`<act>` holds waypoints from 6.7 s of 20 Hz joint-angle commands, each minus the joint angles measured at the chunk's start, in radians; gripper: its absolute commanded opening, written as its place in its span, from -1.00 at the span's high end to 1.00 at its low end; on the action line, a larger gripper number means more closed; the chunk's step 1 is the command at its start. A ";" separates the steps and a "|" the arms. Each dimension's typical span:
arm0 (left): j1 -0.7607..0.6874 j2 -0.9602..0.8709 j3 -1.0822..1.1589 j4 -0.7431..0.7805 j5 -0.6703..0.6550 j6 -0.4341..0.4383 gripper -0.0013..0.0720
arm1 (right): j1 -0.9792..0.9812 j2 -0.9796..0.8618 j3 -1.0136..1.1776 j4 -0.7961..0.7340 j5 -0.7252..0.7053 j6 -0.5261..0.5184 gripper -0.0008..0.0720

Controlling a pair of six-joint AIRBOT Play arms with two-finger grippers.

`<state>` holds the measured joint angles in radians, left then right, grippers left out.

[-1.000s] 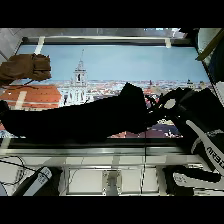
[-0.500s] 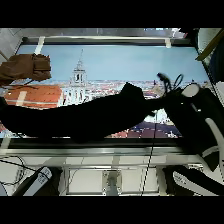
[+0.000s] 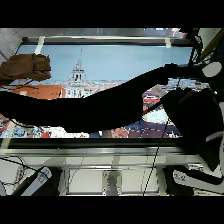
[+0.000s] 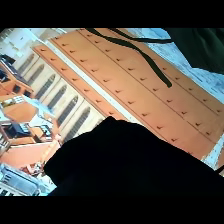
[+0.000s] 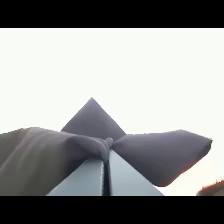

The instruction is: Fold the clothes and pants, and hang the long-sleeved shirts on hangers.

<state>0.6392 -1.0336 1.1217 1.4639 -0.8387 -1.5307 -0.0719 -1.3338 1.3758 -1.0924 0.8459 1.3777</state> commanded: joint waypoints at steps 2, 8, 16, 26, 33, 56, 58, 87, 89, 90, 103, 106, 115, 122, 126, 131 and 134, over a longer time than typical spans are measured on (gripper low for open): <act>0.011 -0.039 0.000 0.104 0.039 -0.104 0.94 | -0.002 -0.295 0.196 0.066 -0.105 0.077 0.97; -0.008 -0.110 -0.001 0.095 0.027 -0.109 0.94 | -0.002 -0.549 0.382 0.249 -0.014 0.077 -0.46; -0.008 -0.107 0.000 0.100 -0.020 -0.103 0.94 | -0.041 -0.545 0.375 -0.042 0.596 0.068 -0.24; -0.008 -0.108 -0.001 0.099 -0.067 -0.104 0.94 | 0.092 -0.591 0.198 0.067 0.322 -0.024 -0.24; -0.008 -0.108 -0.001 0.100 -0.067 -0.104 0.94 | 0.098 -0.603 0.198 0.068 0.293 -0.029 -0.07; 0.034 -0.033 -0.019 0.105 -0.104 -0.048 0.94 | -0.040 -0.103 0.417 -0.098 0.922 0.107 0.97; 0.034 -0.079 -0.021 0.106 -0.072 -0.048 0.94 | -0.040 -0.182 0.417 -0.098 0.858 0.127 0.97; 0.187 0.414 -0.540 0.056 -0.165 0.363 0.95 | -0.041 0.456 -0.441 -0.323 0.741 0.070 0.97; 0.195 0.394 -0.567 0.053 -0.143 0.448 0.95 | -0.041 0.505 -0.632 -0.329 0.662 0.072 0.97; 0.201 0.374 -0.567 0.054 -0.138 0.461 0.95 | -0.041 0.504 -0.698 -0.328 0.609 0.081 0.97; 0.249 0.071 -0.152 0.015 -0.118 0.035 -0.60 | -0.040 0.496 -0.389 -0.314 0.227 0.114 -0.47; 0.252 -0.173 -0.073 0.006 -0.275 0.057 -0.60 | -0.040 0.495 -0.378 -0.307 0.232 0.133 -0.47; 0.252 -0.528 0.105 -0.297 -0.236 0.152 -0.31 | -0.040 0.489 -0.378 -0.142 0.281 0.134 -0.46; 0.255 -0.568 0.231 -0.285 -0.268 0.204 -0.31 | -0.040 0.489 -0.380 -0.144 0.298 0.161 -0.36; 0.254 -0.664 0.233 -0.302 -0.354 0.236 -0.31 | -0.040 0.489 -0.380 -0.141 0.294 0.161 -0.36; 0.254 -0.715 0.234 -0.408 -0.375 0.384 -0.18 | -0.040 0.489 -0.380 -0.140 0.306 0.178 -0.36; 0.254 -0.736 0.234 -0.399 -0.442 0.424 -0.18 | -0.040 0.489 -0.380 -0.139 0.306 0.180 -0.36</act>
<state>0.8928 -1.7462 1.3544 1.0863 -1.2175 -1.1728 -0.1127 -0.8440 0.9958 -1.2327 1.1500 1.5528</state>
